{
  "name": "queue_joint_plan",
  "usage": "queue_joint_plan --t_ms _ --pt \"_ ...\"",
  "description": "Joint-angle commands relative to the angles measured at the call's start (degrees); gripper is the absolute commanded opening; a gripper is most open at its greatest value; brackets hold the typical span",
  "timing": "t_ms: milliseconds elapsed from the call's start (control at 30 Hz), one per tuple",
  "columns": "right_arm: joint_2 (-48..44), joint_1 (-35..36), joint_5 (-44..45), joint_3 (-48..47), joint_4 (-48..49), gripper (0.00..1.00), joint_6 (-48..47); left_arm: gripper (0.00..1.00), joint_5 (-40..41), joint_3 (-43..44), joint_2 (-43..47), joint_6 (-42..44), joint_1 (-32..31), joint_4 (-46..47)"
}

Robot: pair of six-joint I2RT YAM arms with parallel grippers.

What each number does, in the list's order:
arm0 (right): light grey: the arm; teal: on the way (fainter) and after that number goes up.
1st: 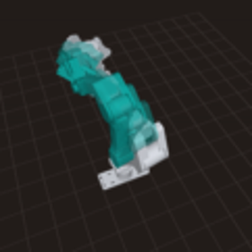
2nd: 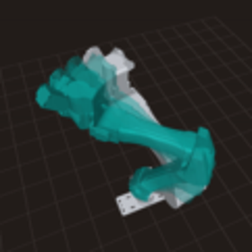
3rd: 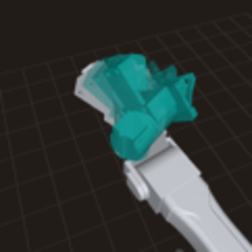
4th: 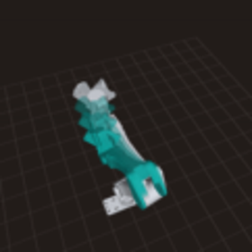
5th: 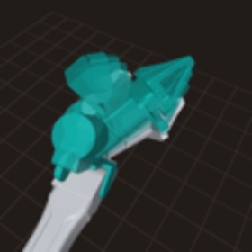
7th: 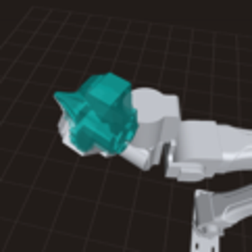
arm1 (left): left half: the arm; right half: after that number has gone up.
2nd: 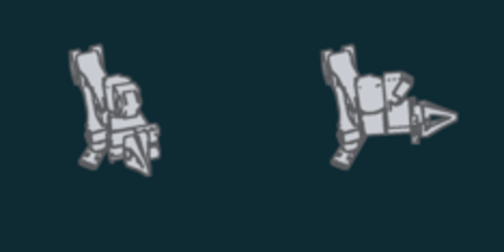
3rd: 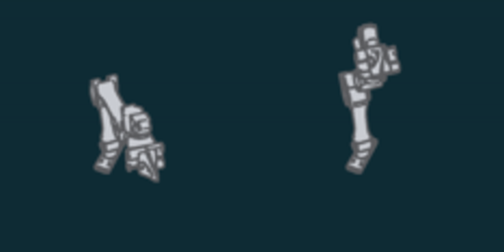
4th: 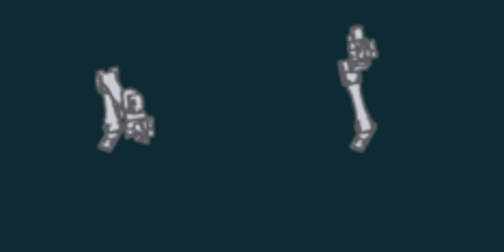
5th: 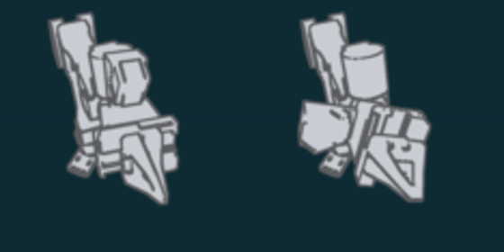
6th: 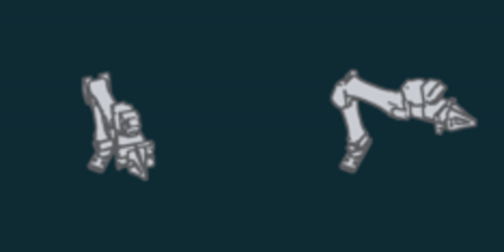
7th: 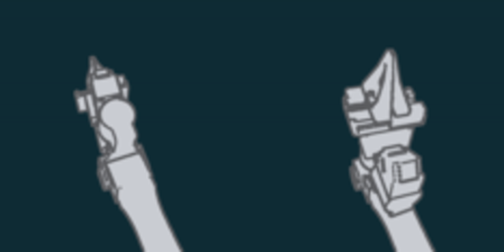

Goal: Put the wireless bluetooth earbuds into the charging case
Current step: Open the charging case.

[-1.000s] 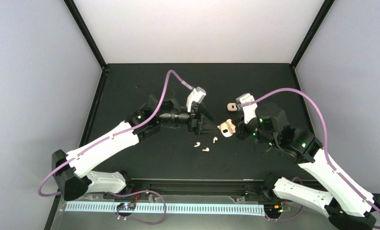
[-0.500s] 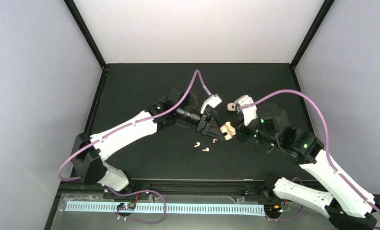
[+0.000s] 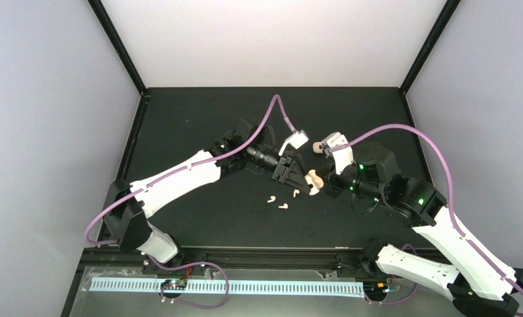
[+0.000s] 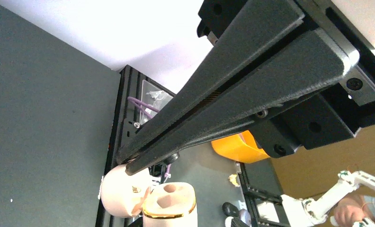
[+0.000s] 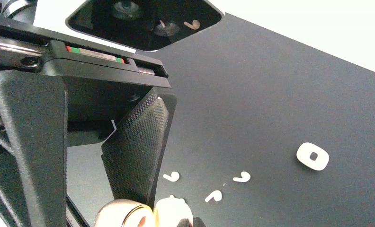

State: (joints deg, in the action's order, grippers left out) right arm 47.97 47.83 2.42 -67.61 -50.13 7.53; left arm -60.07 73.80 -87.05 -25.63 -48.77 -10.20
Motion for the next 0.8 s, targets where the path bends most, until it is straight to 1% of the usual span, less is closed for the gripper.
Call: queue_joint_plan --t_ms 0,133,267,300,333,367,400,467,533,767 --pt "0.2 0.1 -0.5 -1.0 1.5 0.01 -0.9 0.41 -1.8 2.0 -0.7 0.0 0.3 0.7" --pt "0.3 0.2 -0.7 -0.9 1.7 0.01 -0.9 0.33 -1.9 2.0 -0.8 0.1 0.5 0.7" --pt "0.3 0.1 -0.9 -0.9 1.8 0.01 -0.9 0.30 -2.1 1.8 -1.1 0.2 0.8 0.4" --pt "0.3 0.1 -0.8 -0.8 1.8 0.01 -0.8 0.34 -2.2 1.8 -1.2 0.2 0.8 0.4" --pt "0.3 0.1 -0.8 -0.8 1.9 0.01 -0.8 0.42 -2.2 1.8 -1.4 0.0 0.9 0.2" --pt "0.3 0.1 -0.6 -0.8 1.8 0.01 -0.9 0.47 -2.2 1.7 -1.6 -0.1 1.1 0.0" --pt "0.3 0.1 -0.5 -0.8 1.9 0.01 -0.9 0.51 -2.3 1.7 -1.8 -0.3 1.2 -0.3" --pt "0.3 0.1 -0.2 -0.8 1.9 0.01 -0.9 0.52 -2.3 1.8 -2.1 -0.5 1.4 -0.7" --pt "0.3 0.2 -0.2 -0.7 1.9 0.01 -1.0 0.50 -2.3 1.7 -2.2 -0.6 1.4 -0.7" --pt "0.6 0.2 -0.7 -0.5 2.4 0.01 -1.0 0.37 -2.5 1.2 -2.5 -0.8 1.5 -0.3"
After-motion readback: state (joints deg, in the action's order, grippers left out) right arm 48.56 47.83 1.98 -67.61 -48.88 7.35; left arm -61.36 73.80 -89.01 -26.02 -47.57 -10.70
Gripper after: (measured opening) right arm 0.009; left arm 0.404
